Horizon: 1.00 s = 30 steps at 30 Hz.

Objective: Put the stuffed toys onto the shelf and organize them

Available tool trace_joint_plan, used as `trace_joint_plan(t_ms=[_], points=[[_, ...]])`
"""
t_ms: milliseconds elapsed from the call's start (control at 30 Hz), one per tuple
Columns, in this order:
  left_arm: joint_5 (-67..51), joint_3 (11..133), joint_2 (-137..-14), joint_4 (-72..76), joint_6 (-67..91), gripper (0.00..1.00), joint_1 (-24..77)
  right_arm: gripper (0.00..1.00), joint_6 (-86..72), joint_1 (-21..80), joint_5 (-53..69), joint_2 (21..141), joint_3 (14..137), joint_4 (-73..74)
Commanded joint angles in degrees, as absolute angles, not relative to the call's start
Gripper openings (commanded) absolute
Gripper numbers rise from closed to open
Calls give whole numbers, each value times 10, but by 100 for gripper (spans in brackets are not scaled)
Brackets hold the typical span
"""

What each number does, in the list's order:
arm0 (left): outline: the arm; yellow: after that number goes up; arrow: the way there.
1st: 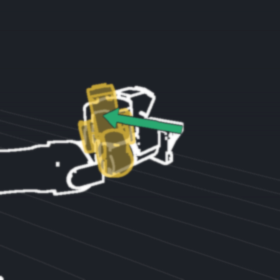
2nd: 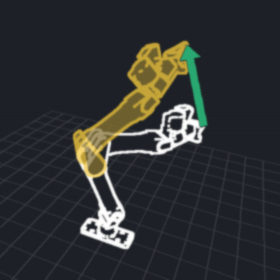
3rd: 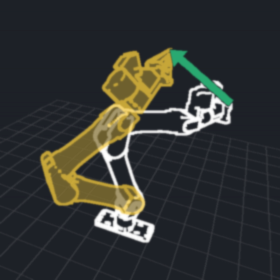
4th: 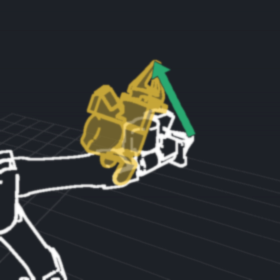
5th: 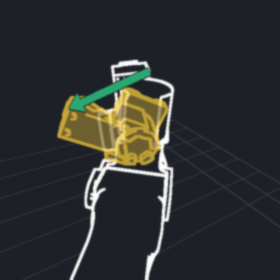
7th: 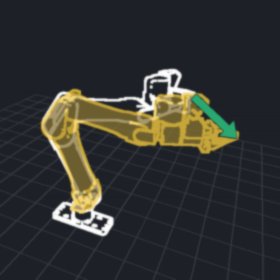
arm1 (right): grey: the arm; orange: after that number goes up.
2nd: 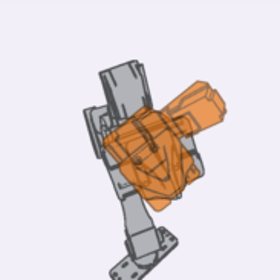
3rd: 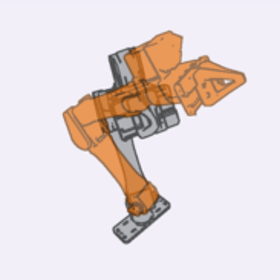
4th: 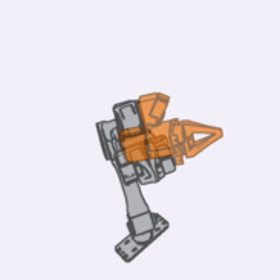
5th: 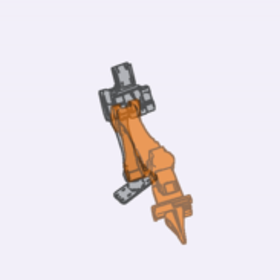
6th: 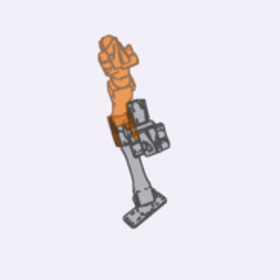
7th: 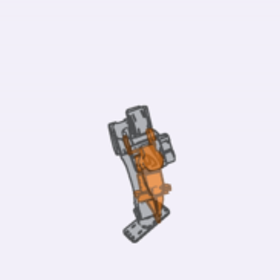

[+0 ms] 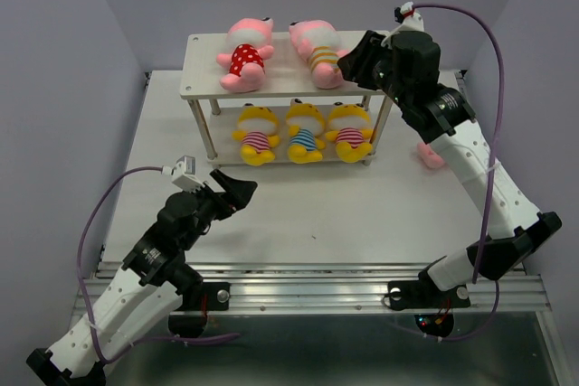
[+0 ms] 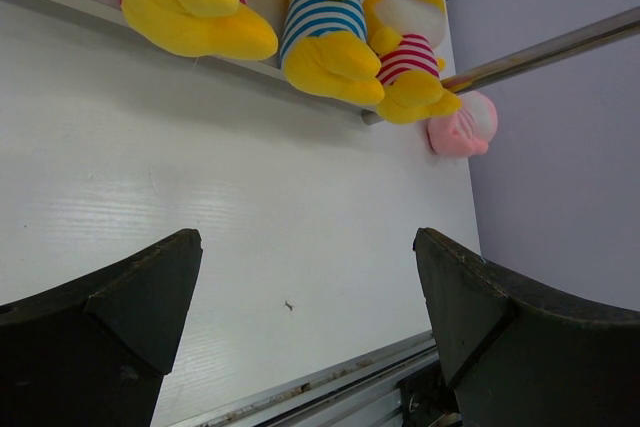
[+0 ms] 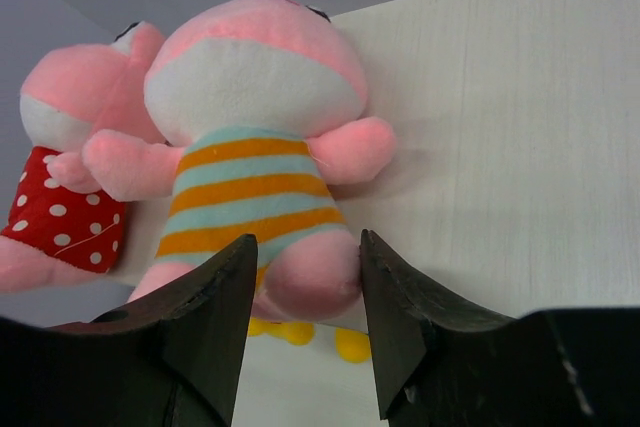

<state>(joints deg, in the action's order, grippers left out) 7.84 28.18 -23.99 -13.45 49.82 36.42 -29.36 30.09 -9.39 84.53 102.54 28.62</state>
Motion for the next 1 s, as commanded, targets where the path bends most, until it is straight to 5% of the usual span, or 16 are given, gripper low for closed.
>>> trace_joint_plan(t_ms=[0,800,967], points=[[76,281,-244,-105,493,99,367,51,-320,304,-39,853,1053,269],[90,284,-229,-126,496,99,367,50,-317,304,33,889,1058,243],[91,287,-235,-127,493,99,367,39,-312,304,15,875,1049,235]])
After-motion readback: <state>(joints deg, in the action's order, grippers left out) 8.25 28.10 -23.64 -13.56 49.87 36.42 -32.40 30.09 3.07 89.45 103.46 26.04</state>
